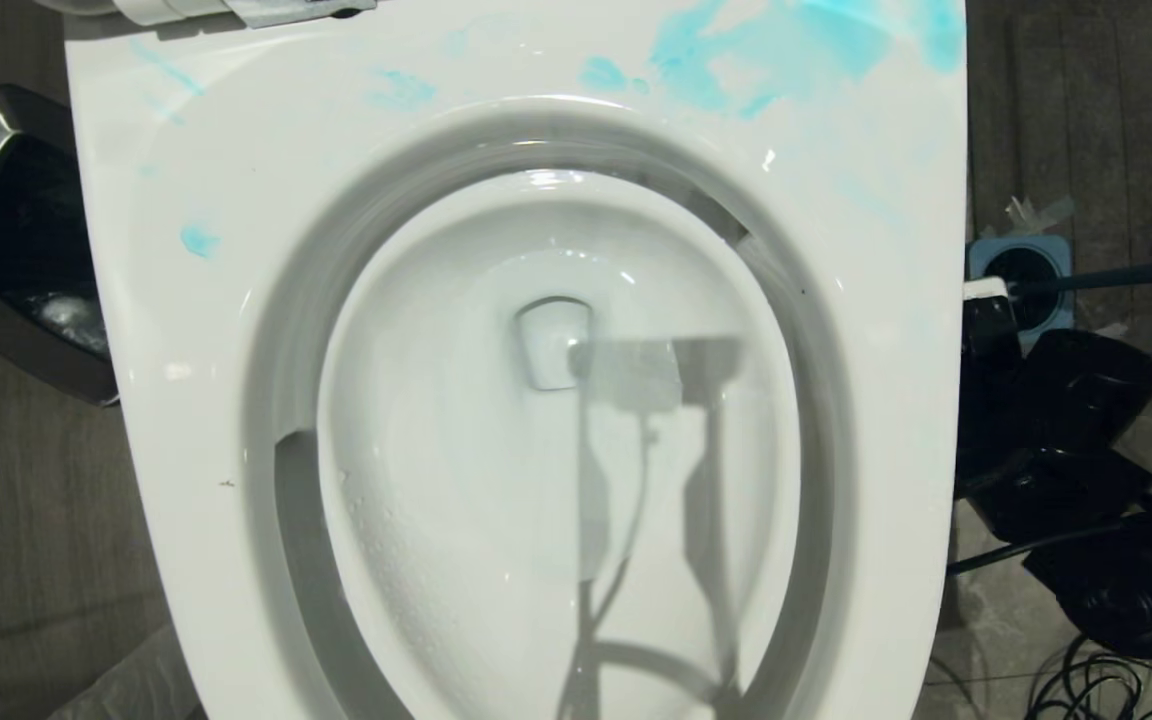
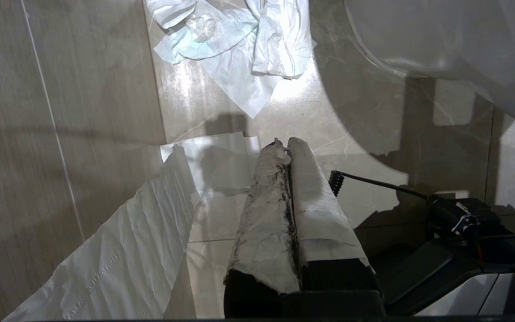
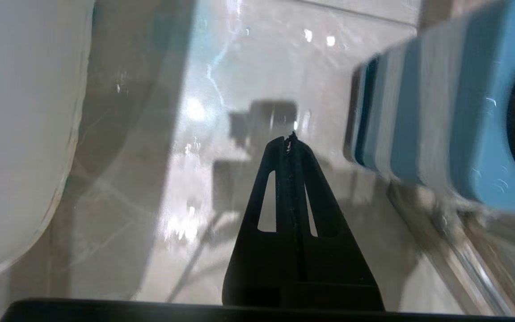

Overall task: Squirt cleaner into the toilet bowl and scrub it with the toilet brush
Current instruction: Pour in the cleaning agent

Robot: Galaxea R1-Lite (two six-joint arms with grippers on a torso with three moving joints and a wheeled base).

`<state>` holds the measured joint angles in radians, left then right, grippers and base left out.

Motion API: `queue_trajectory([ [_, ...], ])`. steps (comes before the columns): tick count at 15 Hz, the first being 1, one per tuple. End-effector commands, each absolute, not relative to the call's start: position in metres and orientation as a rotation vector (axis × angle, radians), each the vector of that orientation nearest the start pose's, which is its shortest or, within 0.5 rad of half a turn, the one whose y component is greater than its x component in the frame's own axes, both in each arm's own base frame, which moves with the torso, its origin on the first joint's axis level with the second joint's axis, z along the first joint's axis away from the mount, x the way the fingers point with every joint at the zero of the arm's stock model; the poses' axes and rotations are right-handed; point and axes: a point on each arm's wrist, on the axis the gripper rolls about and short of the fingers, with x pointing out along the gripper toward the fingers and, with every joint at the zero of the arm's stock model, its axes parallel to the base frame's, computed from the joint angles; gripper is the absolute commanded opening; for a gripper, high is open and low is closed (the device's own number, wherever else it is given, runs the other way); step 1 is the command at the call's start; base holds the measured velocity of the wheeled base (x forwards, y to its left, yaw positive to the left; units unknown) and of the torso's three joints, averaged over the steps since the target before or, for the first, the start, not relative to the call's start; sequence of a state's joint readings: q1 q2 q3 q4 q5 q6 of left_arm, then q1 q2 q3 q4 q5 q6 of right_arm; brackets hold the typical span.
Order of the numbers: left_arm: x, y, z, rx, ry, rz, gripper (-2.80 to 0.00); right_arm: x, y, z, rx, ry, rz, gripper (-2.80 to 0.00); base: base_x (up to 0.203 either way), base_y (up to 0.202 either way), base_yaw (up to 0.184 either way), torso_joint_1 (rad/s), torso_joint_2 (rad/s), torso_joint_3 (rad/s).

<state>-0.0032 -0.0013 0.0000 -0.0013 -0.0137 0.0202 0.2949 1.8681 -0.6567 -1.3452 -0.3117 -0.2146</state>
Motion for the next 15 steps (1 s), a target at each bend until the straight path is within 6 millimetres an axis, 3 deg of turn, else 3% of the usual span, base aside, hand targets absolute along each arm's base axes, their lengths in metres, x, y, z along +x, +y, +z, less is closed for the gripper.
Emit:
queue_trajectory([
  [1,-0.023,0.000,0.076,0.020,-0.002,-0.017,-2.80,0.328,0.089,0.147,-0.194,-0.187,-0.041,-2.80,0.000,0.000,0.000,0.000,0.00,0.000],
  [9,-0.023,0.000,0.076,0.020,-0.002,-0.017,-2.80,0.339,0.092,0.147,-0.271,-0.241,0.061,-2.80,0.000,0.000,0.000,0.000,0.00,0.000],
  [10,-0.023,0.000,0.076,0.020,-0.002,-0.017,-2.80,0.345,0.093,0.149,-0.263,-0.260,0.058,0.00,0.000,0.000,0.000,0.000,0.00,0.000],
  [15,-0.023,0.000,0.076,0.020,-0.002,-0.017,-2.80,0.379,0.098,0.159,-0.242,-0.360,0.035,0.00,0.000,0.000,0.000,0.000,0.00,0.000],
])
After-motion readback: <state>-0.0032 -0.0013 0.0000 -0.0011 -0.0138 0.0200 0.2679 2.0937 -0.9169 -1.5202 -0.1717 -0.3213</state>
